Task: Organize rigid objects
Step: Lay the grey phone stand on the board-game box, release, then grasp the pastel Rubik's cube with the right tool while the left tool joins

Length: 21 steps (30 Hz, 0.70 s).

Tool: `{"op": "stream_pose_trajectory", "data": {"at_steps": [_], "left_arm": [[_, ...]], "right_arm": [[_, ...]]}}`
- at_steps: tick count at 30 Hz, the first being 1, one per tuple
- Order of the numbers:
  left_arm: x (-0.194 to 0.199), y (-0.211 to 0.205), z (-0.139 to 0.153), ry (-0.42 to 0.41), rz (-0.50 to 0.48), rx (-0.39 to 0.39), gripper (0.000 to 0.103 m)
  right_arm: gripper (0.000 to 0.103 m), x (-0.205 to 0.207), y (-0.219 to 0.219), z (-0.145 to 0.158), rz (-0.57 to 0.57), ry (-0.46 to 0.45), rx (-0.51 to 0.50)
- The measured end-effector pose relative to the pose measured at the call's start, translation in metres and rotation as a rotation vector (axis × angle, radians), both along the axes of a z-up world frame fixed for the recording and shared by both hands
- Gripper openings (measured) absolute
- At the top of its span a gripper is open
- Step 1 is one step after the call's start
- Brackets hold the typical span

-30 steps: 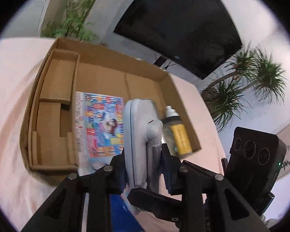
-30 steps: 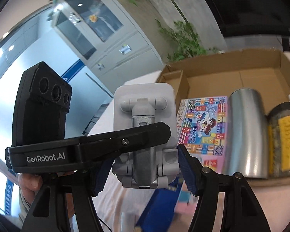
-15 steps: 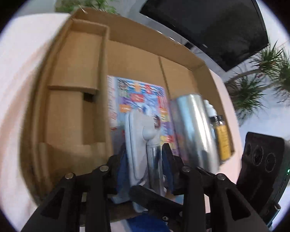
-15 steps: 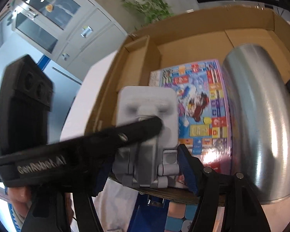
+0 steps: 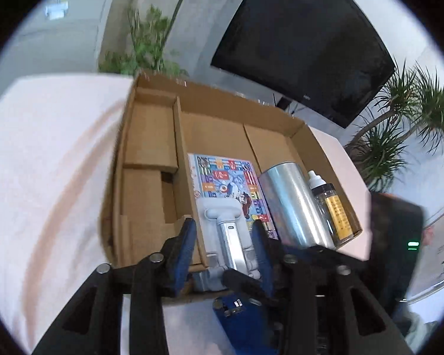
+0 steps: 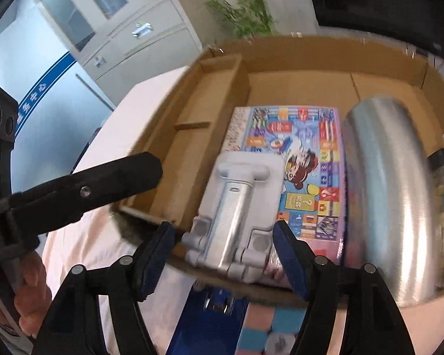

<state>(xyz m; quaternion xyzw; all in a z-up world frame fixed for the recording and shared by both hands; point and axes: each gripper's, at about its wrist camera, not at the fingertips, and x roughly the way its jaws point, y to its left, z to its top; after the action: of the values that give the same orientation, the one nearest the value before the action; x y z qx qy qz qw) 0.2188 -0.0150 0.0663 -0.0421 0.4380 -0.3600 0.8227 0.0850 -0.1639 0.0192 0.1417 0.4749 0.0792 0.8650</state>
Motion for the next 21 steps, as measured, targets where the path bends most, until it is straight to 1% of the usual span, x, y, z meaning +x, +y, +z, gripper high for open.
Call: {"op": "stream_pose_trajectory", "data": {"at_steps": [1,2,3,4,6,7,8,10,11,12,13,14,15,17,18,20,21], "left_arm": [[-0.007,0.002,0.004,-0.035,0.007,0.013,0.053],[-0.014,0.005,0.006,-0.060,0.020,0.015,0.069],[-0.022,0.011,0.009,-0.081,0.033,0.004,0.081],[-0.032,0.018,0.010,-0.099,0.055,-0.011,0.083],[-0.045,0.026,0.007,-0.100,0.061,-0.024,0.083],[-0.050,0.028,0.002,-0.084,0.058,-0.024,0.083],[-0.053,0.028,-0.002,-0.069,0.055,-0.024,0.083],[-0.062,0.026,-0.017,-0.008,0.036,-0.024,0.083],[-0.064,0.024,-0.024,0.016,0.029,-0.026,0.083],[-0.065,0.021,-0.035,0.058,0.025,-0.027,0.083],[-0.066,0.019,-0.043,0.090,0.026,-0.022,0.083],[-0.065,0.016,-0.051,0.123,0.024,-0.014,0.082],[-0.065,0.013,-0.062,0.174,0.018,-0.011,0.082],[-0.066,0.013,-0.073,0.231,0.024,-0.017,0.081],[-0.067,0.012,-0.075,0.241,0.027,-0.017,0.080],[-0.067,0.011,-0.074,0.243,0.034,-0.021,0.080],[-0.068,0.009,-0.069,0.223,0.044,-0.016,0.080]], "right_arm": [[0.084,-0.010,0.002,0.008,0.015,-0.043,-0.020],[0.096,-0.022,0.002,0.018,0.028,-0.100,-0.038],[0.102,-0.037,0.000,0.026,0.031,-0.147,-0.052],[0.102,-0.053,-0.005,0.032,0.028,-0.185,-0.063],[0.102,-0.085,-0.019,0.036,0.006,-0.230,-0.086],[0.102,-0.095,-0.025,0.035,-0.010,-0.229,-0.097],[0.102,-0.108,-0.033,0.029,-0.033,-0.216,-0.109],[0.101,-0.125,-0.042,0.011,-0.030,-0.152,-0.100],[0.097,-0.132,-0.048,-0.001,-0.020,-0.108,-0.077],[0.091,-0.138,-0.053,-0.013,-0.027,-0.068,-0.050],[0.089,-0.142,-0.054,-0.020,-0.037,-0.042,-0.035],[0.084,-0.144,-0.057,-0.029,-0.047,-0.009,-0.020],[0.079,-0.145,-0.059,-0.034,-0.049,0.011,-0.011],[0.078,-0.145,-0.057,-0.038,-0.033,0.012,-0.002],[0.077,-0.144,-0.056,-0.037,-0.027,-0.002,-0.006],[0.077,-0.139,-0.053,-0.033,-0.011,-0.032,-0.020],[0.077,-0.134,-0.052,-0.030,0.003,-0.048,-0.021]]}}
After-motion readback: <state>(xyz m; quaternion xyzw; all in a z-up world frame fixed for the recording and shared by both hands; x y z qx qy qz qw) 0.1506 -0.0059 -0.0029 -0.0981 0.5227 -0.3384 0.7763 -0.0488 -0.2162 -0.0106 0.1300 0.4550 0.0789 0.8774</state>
